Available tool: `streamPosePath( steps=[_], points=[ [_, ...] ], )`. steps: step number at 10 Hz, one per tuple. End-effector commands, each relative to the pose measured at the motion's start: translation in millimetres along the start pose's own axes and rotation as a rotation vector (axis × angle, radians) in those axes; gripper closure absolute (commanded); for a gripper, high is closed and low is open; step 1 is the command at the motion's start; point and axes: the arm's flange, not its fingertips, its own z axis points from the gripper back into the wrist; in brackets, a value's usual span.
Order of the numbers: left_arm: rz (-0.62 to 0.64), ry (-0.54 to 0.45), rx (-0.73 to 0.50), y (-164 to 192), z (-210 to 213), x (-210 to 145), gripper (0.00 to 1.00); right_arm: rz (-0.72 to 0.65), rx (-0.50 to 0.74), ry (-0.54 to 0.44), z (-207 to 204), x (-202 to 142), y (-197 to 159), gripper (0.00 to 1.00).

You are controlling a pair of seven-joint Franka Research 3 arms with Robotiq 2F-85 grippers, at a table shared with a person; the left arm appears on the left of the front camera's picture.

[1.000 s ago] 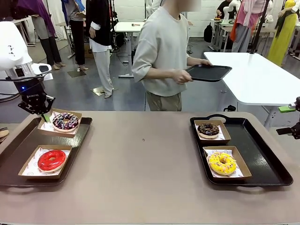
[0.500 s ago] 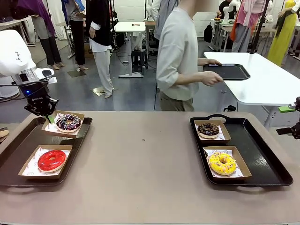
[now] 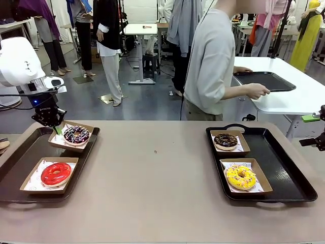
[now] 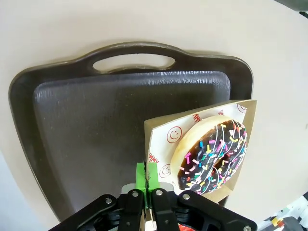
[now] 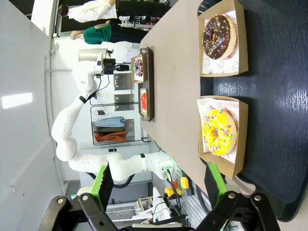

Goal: Individually package the donuts and arrange them on the tray.
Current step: Place the picked Paper togo box on the Handle tray.

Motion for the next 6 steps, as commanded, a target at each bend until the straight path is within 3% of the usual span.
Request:
streamPosePath(
  steps=[1, 6],
  points=[
    [-0.061, -0.02, 0.038, -1, -2, 6, 0.99, 0.004, -0.007, 0.016, 1, -2, 2, 0.0],
    [-0.049, -0.016, 0.09, -8, -22, 8, 0.99, 0.004, -0.007, 0.016, 1, -2, 2, 0.0]
  ],
)
